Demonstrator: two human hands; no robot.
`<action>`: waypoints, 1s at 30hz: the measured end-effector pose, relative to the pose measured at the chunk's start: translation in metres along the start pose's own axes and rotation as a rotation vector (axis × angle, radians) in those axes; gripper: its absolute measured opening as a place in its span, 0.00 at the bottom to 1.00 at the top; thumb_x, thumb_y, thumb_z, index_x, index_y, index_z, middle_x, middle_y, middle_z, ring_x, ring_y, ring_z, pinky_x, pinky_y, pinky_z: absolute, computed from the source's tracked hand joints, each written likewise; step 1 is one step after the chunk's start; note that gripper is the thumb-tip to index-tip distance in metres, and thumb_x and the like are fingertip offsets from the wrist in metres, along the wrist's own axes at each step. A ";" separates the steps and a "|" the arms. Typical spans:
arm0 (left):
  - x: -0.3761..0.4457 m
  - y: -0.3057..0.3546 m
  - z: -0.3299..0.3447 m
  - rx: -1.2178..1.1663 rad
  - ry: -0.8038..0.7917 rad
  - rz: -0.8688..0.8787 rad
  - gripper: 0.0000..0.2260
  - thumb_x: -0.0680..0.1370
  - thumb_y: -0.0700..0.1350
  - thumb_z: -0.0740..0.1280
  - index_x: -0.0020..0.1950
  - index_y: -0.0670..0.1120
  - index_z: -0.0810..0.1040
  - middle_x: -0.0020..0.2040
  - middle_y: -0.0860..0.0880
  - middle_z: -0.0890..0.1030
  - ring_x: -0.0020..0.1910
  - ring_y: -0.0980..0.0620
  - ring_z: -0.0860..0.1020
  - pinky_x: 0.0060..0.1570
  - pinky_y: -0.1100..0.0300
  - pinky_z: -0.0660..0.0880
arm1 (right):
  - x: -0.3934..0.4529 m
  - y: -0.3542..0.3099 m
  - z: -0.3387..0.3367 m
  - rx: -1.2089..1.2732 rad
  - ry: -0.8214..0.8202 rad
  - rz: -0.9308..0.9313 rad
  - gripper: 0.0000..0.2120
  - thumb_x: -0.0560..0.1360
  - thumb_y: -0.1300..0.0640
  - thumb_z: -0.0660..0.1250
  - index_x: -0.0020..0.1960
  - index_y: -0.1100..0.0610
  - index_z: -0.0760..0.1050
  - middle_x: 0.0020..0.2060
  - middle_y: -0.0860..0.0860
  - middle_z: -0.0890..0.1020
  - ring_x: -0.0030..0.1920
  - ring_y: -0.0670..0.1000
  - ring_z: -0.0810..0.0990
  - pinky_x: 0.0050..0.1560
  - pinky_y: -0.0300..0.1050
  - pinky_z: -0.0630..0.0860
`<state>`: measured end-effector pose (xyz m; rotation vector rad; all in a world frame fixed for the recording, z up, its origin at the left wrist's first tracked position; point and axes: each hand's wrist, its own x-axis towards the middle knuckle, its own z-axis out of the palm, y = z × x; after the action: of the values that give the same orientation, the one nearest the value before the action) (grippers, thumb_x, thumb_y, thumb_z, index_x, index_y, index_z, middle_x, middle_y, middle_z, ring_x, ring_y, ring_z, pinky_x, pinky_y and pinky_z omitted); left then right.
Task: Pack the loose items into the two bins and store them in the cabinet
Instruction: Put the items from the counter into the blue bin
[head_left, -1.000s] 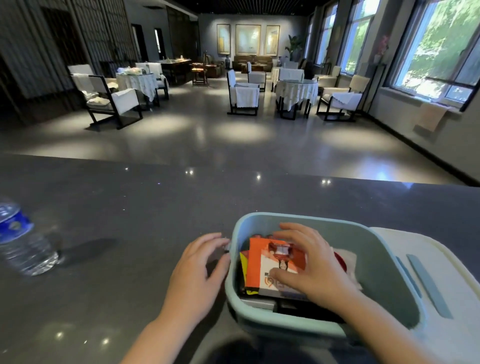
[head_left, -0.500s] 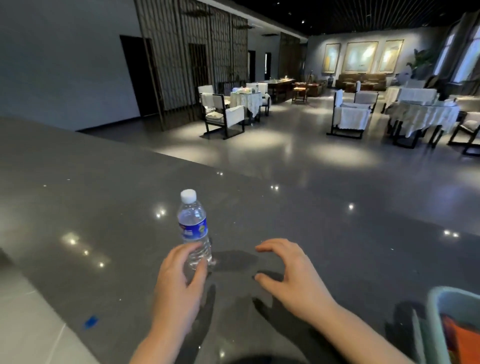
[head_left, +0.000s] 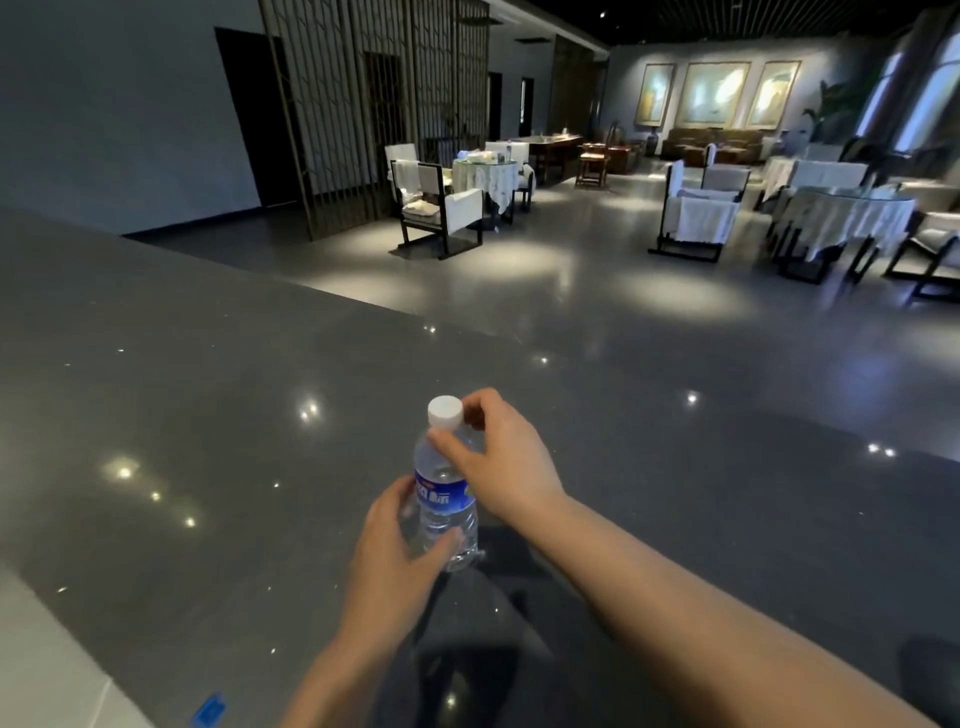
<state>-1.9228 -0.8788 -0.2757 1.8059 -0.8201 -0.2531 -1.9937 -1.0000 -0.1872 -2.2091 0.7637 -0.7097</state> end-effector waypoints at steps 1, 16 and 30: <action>0.001 0.002 0.002 -0.001 0.000 -0.004 0.26 0.68 0.48 0.76 0.63 0.57 0.71 0.59 0.60 0.76 0.58 0.63 0.74 0.59 0.55 0.73 | -0.001 0.000 -0.003 -0.019 0.008 0.003 0.15 0.73 0.45 0.68 0.54 0.52 0.70 0.50 0.46 0.78 0.52 0.50 0.77 0.51 0.50 0.75; -0.087 0.176 0.124 -0.245 -0.404 0.282 0.27 0.65 0.46 0.78 0.58 0.62 0.72 0.55 0.61 0.78 0.52 0.70 0.75 0.41 0.74 0.71 | -0.145 0.027 -0.239 -0.014 0.608 -0.002 0.10 0.68 0.42 0.66 0.44 0.46 0.69 0.39 0.42 0.79 0.43 0.41 0.78 0.45 0.46 0.76; -0.226 0.263 0.307 -0.009 -0.852 0.672 0.20 0.71 0.53 0.72 0.61 0.62 0.71 0.59 0.67 0.72 0.58 0.67 0.71 0.57 0.68 0.67 | -0.366 0.123 -0.440 -0.464 1.094 0.382 0.11 0.67 0.39 0.63 0.44 0.44 0.69 0.37 0.36 0.79 0.43 0.44 0.79 0.47 0.55 0.77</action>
<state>-2.3614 -1.0109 -0.2084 1.2751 -1.9514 -0.5868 -2.5733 -1.0072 -0.1033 -1.8056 1.9740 -1.6789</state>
